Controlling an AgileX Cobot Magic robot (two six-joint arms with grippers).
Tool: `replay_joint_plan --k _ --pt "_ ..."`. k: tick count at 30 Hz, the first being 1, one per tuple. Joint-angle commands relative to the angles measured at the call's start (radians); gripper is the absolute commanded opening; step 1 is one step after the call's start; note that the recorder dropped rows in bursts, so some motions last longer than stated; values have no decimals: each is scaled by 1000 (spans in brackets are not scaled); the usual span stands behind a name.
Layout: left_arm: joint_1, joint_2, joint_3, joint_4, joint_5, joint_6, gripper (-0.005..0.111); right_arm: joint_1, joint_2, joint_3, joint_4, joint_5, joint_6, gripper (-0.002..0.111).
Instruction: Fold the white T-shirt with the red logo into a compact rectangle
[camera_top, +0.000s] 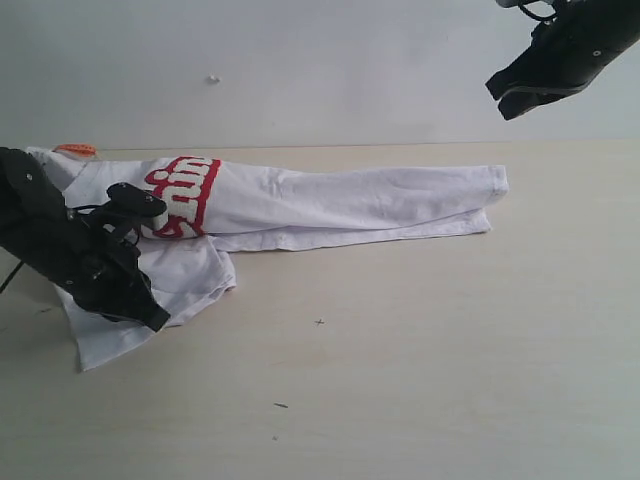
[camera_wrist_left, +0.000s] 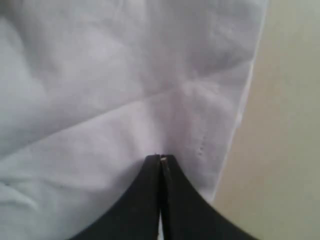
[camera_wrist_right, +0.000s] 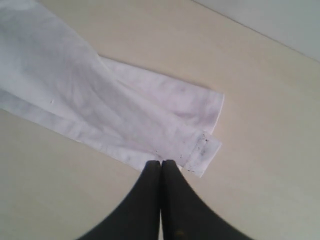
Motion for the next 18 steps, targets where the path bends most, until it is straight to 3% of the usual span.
replay_joint_plan --k 1,6,12,15,18 --pt "-6 10 20 218 299 -160 0 -5 -11 -4 16 1 -2 0" --pt "-6 -52 29 229 523 -164 0 -5 -11 -4 58 14 -6 0" --pt "-6 -99 86 254 692 -213 0 -5 -11 -4 134 53 -39 0" --pt "-6 -133 92 270 692 -229 0 -5 -11 -4 169 72 -59 0" --pt "-6 -196 88 253 588 -206 0 -5 -11 -4 171 73 -59 0"
